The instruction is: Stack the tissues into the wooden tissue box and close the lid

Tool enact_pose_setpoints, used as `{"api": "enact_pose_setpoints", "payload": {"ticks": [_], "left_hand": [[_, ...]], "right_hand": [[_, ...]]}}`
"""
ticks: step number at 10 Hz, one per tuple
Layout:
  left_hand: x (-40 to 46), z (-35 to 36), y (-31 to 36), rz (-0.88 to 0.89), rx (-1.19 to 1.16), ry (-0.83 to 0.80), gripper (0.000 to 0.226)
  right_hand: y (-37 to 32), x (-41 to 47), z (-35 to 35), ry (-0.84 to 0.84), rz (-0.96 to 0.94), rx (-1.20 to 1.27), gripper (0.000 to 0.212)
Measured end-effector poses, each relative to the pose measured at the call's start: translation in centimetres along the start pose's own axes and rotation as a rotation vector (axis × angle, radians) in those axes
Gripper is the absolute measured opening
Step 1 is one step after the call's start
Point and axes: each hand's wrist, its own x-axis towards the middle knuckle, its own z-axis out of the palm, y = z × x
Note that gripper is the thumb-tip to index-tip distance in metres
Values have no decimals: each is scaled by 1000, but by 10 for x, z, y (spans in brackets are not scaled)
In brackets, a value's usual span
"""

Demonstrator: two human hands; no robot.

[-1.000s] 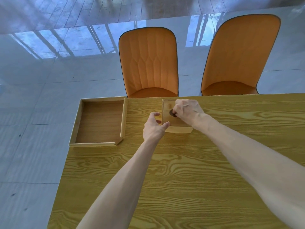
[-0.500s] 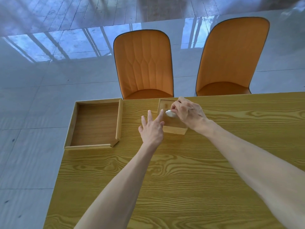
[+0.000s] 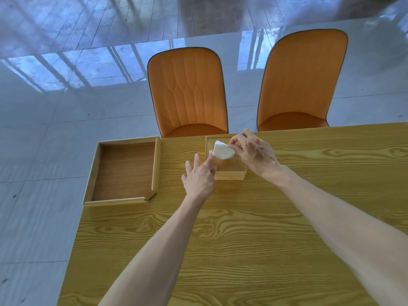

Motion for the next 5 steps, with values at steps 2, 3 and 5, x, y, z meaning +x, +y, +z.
{"api": "enact_pose_setpoints", "payload": {"ticks": [2,3,5], "left_hand": [[-3,-1,1,3,-4,1,48],[-3,-4,1,-9,-16,-6,49],[-1,-9,-2,21,-14,8,52]], "right_hand": [[2,-3,4,34,24,70,19],[1,-3,4,35,26,95,19],[0,-9,1,34,70,126,27]]}}
